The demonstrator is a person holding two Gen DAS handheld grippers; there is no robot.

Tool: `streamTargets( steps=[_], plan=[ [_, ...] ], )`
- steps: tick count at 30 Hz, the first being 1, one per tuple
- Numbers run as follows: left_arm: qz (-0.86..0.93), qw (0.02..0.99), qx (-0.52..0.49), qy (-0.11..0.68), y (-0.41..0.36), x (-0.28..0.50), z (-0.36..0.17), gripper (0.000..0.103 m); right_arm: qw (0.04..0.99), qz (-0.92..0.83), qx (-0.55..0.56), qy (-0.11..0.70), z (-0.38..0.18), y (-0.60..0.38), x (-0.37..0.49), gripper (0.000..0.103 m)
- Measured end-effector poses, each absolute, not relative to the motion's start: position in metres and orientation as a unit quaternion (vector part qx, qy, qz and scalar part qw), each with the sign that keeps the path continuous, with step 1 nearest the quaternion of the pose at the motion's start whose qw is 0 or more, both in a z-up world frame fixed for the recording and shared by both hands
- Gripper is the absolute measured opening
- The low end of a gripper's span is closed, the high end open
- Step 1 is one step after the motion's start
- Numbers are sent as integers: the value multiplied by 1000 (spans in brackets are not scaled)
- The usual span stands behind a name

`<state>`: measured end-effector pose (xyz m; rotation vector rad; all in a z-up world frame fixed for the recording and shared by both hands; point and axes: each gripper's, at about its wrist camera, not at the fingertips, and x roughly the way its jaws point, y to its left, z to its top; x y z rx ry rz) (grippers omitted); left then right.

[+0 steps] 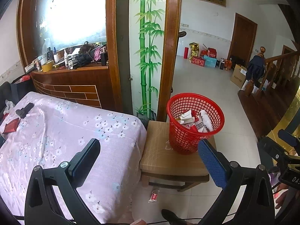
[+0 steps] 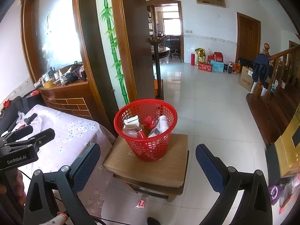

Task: Collect trash

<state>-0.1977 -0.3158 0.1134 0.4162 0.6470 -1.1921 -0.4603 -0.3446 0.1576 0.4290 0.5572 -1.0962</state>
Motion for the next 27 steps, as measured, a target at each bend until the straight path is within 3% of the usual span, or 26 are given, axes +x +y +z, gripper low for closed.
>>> streamTargets(
  steps=[27],
  plan=[
    [-517,762,225,318,-381,-207,94,103,800,-481,214,288,142,-423,-467,103]
  ],
)
